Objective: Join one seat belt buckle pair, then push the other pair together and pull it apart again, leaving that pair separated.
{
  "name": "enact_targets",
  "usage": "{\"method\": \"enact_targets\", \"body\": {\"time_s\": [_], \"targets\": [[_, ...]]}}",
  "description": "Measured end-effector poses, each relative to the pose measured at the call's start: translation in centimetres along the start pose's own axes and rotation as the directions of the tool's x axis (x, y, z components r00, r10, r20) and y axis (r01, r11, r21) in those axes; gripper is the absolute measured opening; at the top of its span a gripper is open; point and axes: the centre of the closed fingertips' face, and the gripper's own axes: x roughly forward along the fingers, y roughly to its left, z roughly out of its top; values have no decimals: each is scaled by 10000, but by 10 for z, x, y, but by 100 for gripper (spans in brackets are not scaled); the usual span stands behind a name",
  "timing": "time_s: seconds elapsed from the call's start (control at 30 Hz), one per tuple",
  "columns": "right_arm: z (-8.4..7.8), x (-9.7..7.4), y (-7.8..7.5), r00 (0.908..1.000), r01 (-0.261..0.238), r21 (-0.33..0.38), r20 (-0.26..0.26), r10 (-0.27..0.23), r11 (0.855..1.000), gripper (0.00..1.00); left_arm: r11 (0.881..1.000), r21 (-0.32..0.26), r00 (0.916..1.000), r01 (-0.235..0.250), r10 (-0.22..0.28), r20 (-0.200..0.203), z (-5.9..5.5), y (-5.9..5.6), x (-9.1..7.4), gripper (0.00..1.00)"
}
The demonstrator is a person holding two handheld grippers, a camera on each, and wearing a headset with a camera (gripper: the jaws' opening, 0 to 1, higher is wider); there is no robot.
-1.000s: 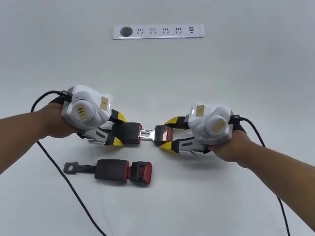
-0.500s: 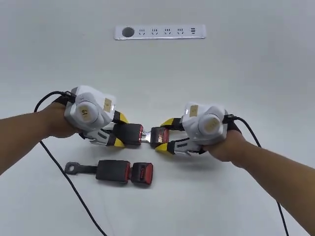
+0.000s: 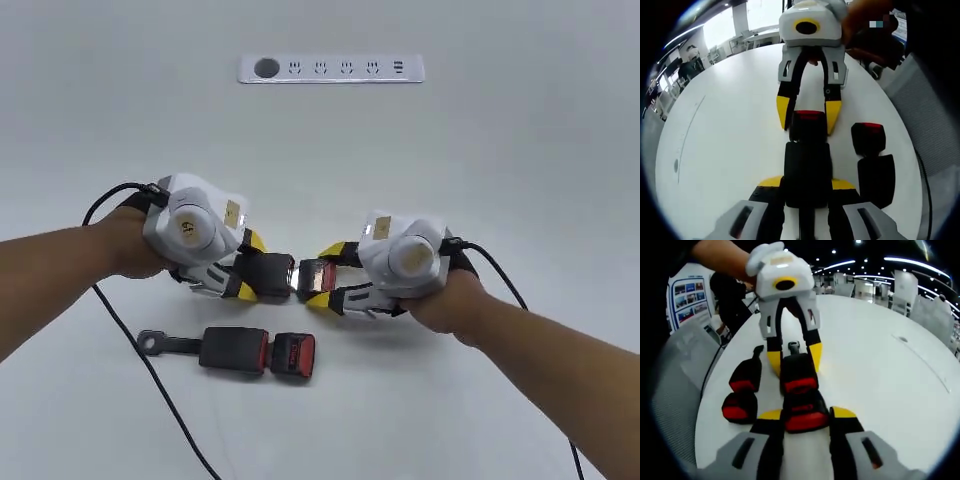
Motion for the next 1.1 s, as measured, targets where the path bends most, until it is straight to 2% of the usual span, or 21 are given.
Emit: {"method": "enact_targets", "body": {"time_s": [0.43,1.1], "targets": [[0,1,0,9992,90,-36,-381,-92,10000,35,10000,59,9992,73,-70,-385,1,-2,0,33],[-1,0,1,9983,120,-189,-564,-131,9997,35,9998,167,9980,55,-44,-629,0,-2,0,34]]}}
